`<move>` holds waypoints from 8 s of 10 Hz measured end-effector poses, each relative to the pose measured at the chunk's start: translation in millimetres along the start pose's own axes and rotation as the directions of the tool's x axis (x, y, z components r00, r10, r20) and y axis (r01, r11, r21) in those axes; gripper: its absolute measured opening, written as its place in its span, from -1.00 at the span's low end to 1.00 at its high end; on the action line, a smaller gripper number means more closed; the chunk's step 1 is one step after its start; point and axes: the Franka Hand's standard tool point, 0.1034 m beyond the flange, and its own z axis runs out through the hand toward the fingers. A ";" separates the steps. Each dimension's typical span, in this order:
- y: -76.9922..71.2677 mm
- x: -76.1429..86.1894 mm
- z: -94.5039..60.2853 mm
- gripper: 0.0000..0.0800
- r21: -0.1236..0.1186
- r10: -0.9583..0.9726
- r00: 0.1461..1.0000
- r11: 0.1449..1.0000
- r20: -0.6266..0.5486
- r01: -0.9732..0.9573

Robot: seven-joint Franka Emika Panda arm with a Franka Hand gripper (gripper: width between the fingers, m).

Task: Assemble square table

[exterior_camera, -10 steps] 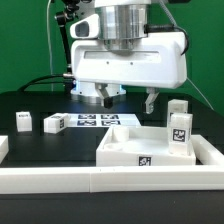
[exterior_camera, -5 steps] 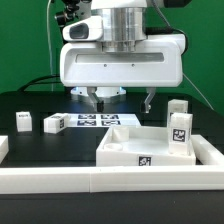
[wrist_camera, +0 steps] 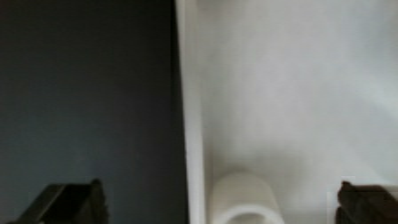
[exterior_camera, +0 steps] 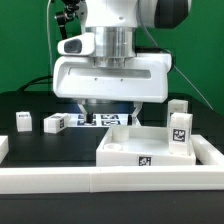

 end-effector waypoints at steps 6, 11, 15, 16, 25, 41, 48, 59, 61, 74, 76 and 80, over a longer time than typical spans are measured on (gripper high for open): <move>15.8 -6.8 30.2 0.62 -0.047 0.003 1.000 0.999 0.002 -0.003; 15.4 -7.7 31.2 -0.83 -0.049 0.004 1.000 0.999 0.004 -0.004; 15.4 -7.6 31.1 -0.86 -0.049 0.005 1.000 0.999 0.004 -0.004; 15.4 -7.6 31.1 -0.86 -0.049 0.005 1.000 0.999 0.004 -0.004; 18.1 -6.7 30.9 -0.86 -0.049 -0.158 0.987 0.986 0.011 0.159; -16.8 25.9 21.7 -0.85 -0.074 -0.967 0.226 0.219 0.116 0.973; -26.1 37.4 25.0 -0.85 -0.031 -0.967 -0.183 -0.191 0.177 0.981; -105.2 77.8 15.1 -0.61 -0.040 -0.975 -0.135 -0.144 0.174 0.989; -98.7 81.6 8.8 0.08 -0.040 -0.976 -0.125 -0.134 0.177 0.990; 34.6 36.3 -46.0 0.62 -0.058 -0.985 0.092 0.084 0.148 0.995; 39.0 35.0 -42.3 0.62 -0.077 -0.960 0.246 0.238 0.131 0.968; 94.6 13.5 -28.6 0.62 -0.054 -0.830 0.546 0.544 0.113 0.838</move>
Offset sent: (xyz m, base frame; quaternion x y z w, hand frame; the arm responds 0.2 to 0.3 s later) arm -0.0013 0.0007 -0.0175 0.0091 0.0114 0.0013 0.9999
